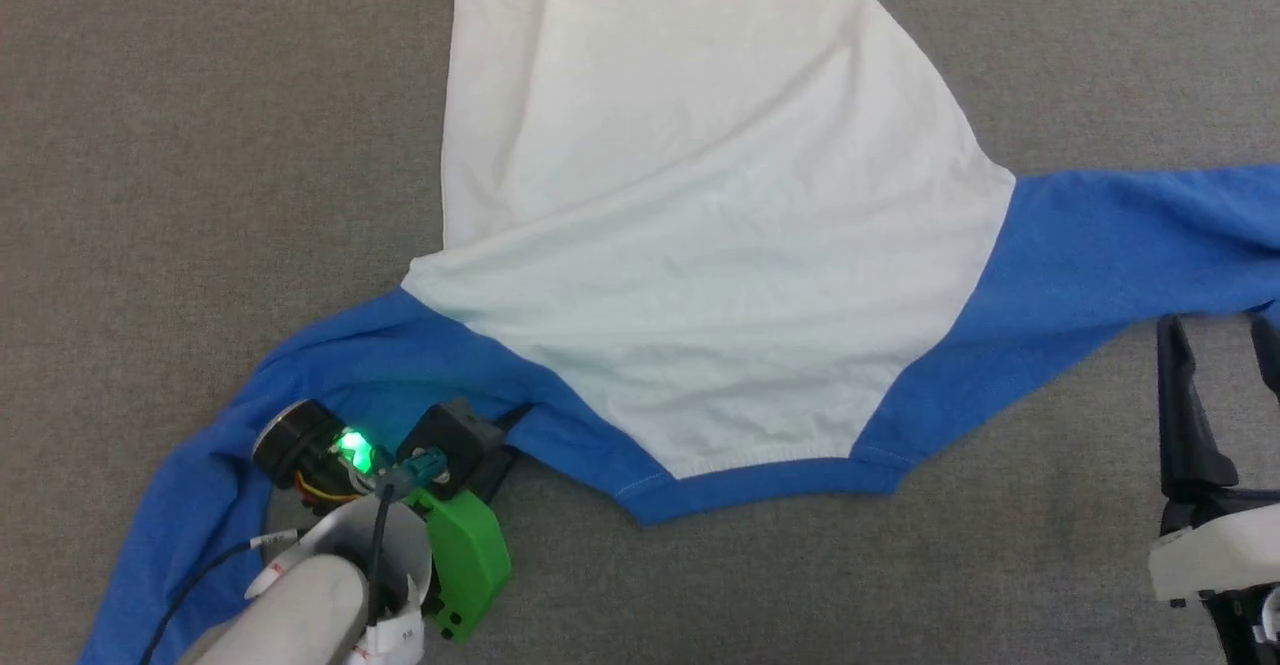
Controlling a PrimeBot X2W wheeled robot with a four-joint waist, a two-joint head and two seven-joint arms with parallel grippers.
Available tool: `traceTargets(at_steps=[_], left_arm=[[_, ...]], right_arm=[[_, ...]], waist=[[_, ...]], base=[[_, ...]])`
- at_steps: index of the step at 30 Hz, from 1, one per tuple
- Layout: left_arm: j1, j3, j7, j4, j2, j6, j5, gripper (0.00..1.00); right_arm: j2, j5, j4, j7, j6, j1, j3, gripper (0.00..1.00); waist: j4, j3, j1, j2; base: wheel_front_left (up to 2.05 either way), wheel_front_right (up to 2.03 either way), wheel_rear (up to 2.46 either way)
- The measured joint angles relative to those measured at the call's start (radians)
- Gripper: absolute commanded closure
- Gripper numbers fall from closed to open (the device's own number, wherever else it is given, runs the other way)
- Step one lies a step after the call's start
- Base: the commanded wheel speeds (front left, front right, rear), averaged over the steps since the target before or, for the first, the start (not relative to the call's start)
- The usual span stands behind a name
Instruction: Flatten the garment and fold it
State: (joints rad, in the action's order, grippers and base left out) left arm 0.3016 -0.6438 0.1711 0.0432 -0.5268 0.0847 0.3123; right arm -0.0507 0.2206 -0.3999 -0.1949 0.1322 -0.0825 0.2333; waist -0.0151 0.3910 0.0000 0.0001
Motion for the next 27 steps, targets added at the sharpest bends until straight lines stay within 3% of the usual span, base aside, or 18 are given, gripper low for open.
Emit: traceTargets(at_steps=[6,10,14,18,27], left_arm=[[-0.09,0.059,-0.016,-0.084,-0.029,-0.086,0.028,1.0],[-0.131,0.088,-0.024,-0.133,-0.046,-0.119,0.047,1.0],[-0.136,0.087,-0.029,-0.157,-0.047,-0.122,0.05,1.0],[-0.133,0.074,-0.032,-0.161,-0.03,-0.12,0.051,1.0],[-0.105,0.054,-0.042,-0.147,-0.001,-0.111,0.065,1.0]], right_arm=[[-0.015,-0.11,-0.017,-0.183,0.0,-0.005,-0.108,0.0],[-0.142,-0.124,-0.026,-0.373,0.0,-0.031,-0.193,0.0],[-0.285,-0.099,-0.049,-0.495,0.0,-0.035,-0.252,0.0],[-0.4,-0.078,-0.056,-0.544,0.0,0.001,-0.305,0.0],[-0.531,-0.036,0.009,-0.571,0.0,0.102,-0.426,0.0]], waist=[[0.017,-0.029,0.0,-0.0001],[0.041,-0.033,0.0,0.0],[0.064,-0.026,0.0,0.0],[0.083,-0.01,0.0,-0.0001],[0.12,0.028,0.0,0.0]], base=[[0.0,0.0,0.0],[0.0,0.0,0.0],[0.0,0.0,0.0],[0.0,0.0,0.0],[0.0,0.0,0.0]])
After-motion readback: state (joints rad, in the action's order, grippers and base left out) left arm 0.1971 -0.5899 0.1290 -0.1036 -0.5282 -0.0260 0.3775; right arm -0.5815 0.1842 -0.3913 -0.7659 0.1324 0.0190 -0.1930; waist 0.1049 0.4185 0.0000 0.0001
